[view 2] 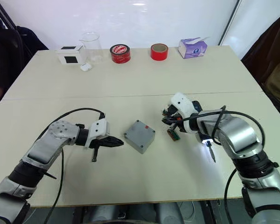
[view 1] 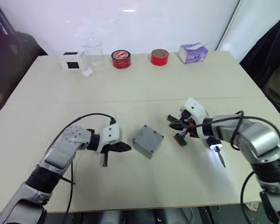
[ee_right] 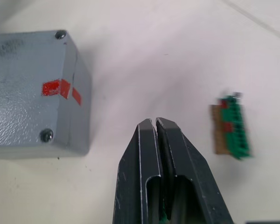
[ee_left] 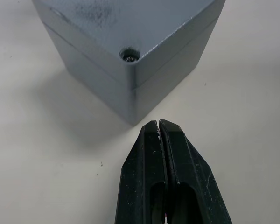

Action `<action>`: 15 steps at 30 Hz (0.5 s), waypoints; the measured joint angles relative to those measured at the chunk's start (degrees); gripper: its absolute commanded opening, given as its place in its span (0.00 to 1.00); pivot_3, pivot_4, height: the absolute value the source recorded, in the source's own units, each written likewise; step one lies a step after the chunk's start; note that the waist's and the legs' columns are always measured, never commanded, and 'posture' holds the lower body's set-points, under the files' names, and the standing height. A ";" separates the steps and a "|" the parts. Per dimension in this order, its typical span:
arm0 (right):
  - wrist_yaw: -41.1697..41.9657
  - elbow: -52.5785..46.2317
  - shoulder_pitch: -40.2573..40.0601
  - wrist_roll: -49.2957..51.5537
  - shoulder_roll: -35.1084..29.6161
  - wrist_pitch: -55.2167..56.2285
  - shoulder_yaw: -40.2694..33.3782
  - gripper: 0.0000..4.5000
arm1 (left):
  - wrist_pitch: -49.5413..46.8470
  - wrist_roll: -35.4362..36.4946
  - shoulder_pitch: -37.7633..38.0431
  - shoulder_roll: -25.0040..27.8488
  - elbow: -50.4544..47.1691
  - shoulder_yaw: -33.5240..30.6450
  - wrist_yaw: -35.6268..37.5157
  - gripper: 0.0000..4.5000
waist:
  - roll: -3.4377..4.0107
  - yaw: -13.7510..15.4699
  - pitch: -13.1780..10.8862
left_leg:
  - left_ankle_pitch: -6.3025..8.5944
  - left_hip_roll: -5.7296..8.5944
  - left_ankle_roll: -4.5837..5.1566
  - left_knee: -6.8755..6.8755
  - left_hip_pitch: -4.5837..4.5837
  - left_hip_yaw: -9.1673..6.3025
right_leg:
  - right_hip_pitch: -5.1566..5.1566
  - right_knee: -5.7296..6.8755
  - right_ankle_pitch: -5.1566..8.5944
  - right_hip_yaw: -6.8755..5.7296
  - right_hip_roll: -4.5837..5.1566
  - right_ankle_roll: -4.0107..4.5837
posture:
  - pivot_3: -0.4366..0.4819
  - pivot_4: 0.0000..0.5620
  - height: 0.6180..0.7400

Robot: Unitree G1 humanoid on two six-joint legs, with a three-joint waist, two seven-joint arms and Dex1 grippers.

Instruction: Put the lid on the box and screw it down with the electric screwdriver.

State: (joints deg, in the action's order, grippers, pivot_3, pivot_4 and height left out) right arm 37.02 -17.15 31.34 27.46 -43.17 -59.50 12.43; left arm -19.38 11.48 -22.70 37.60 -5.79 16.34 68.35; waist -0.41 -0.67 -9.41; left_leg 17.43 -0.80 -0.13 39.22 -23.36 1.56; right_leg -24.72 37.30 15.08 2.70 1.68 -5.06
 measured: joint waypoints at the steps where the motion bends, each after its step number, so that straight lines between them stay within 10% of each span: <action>1: 0.08 0.57 -0.05 -0.62 0.47 0.63 0.91 0.02 | -0.19 0.10 -0.01 -0.49 -0.15 0.00 -0.32 0.00 | 0.00 0.00 0.00 | 0.00 0.00 0.00 0.01 0.00 0.00 | 0.00 0.01 0.00 0.00 0.00 0.00 | 0.48 0.27 1.00; 15: 1.57 -1.57 -1.89 -2.40 4.67 -2.43 4.03 0.02 | -1.34 -0.45 -2.99 -3.01 2.42 0.26 -3.39 0.00 | 0.00 -0.05 0.00 | 0.00 0.01 -0.01 0.03 0.02 -0.01 | 0.00 0.05 0.00 -0.01 -0.02 0.00 | 0.48 0.27 1.00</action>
State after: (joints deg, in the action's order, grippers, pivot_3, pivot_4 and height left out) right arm 38.59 -18.72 29.45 25.06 -38.49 -61.93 16.46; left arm -20.72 11.03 -25.69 34.59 -3.37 16.60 64.95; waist -0.41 -0.72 -9.41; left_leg 17.43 -0.79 -0.14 39.25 -23.34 1.55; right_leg -24.72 37.35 15.08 2.70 1.67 -5.06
